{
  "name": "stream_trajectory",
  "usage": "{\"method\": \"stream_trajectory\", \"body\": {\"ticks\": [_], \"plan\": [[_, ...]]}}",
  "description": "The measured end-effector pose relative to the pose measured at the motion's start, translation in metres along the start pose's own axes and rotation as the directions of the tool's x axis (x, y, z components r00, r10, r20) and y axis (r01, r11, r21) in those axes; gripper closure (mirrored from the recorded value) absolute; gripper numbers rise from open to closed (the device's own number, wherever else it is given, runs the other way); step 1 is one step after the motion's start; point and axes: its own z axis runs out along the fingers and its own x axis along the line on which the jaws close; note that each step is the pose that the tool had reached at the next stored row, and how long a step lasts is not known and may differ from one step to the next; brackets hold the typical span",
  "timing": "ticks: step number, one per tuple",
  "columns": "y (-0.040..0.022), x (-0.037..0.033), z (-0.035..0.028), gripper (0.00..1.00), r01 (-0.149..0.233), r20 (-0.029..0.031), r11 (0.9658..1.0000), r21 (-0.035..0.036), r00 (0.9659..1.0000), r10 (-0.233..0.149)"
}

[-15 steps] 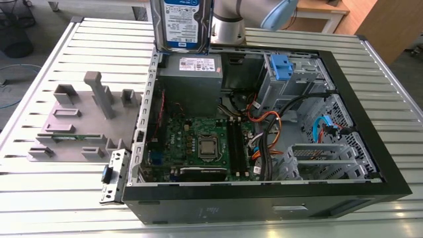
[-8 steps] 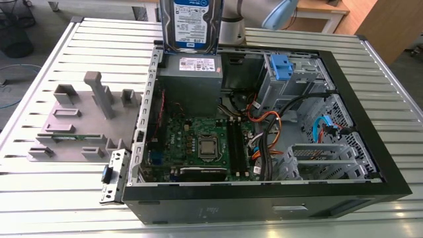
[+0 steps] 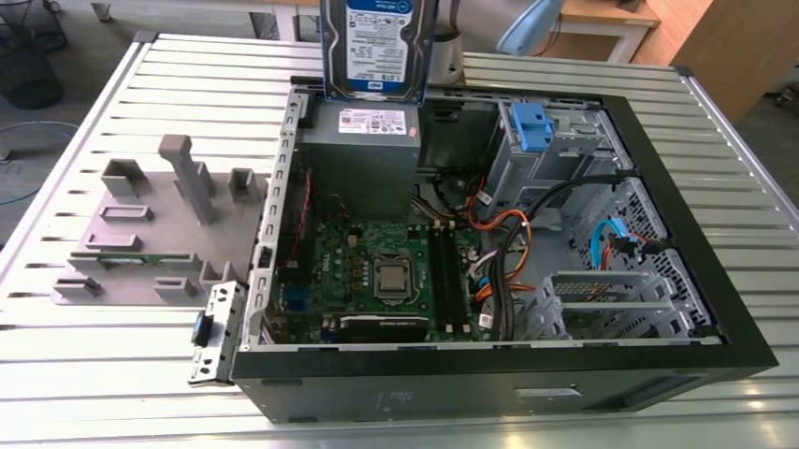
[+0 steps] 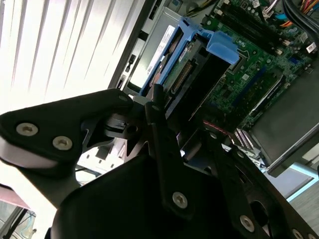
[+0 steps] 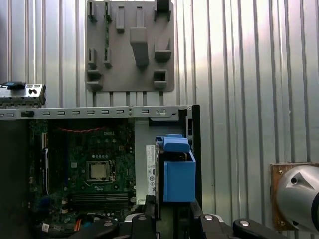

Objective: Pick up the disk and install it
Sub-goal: 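Pick up the disk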

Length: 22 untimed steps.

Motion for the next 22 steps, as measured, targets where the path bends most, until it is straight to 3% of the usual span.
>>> {"method": "stream_trajectory", "body": {"ticks": [8,22], "plan": [[-0.0129,-0.0005,-0.0003,0.65,0.000,0.0000,1.0000,0.0000,1.0000,0.000],[-0.0138,0.0032,-0.0004,0.65,0.000,-0.0039,1.0000,0.0002,1.0000,0.000]]}}
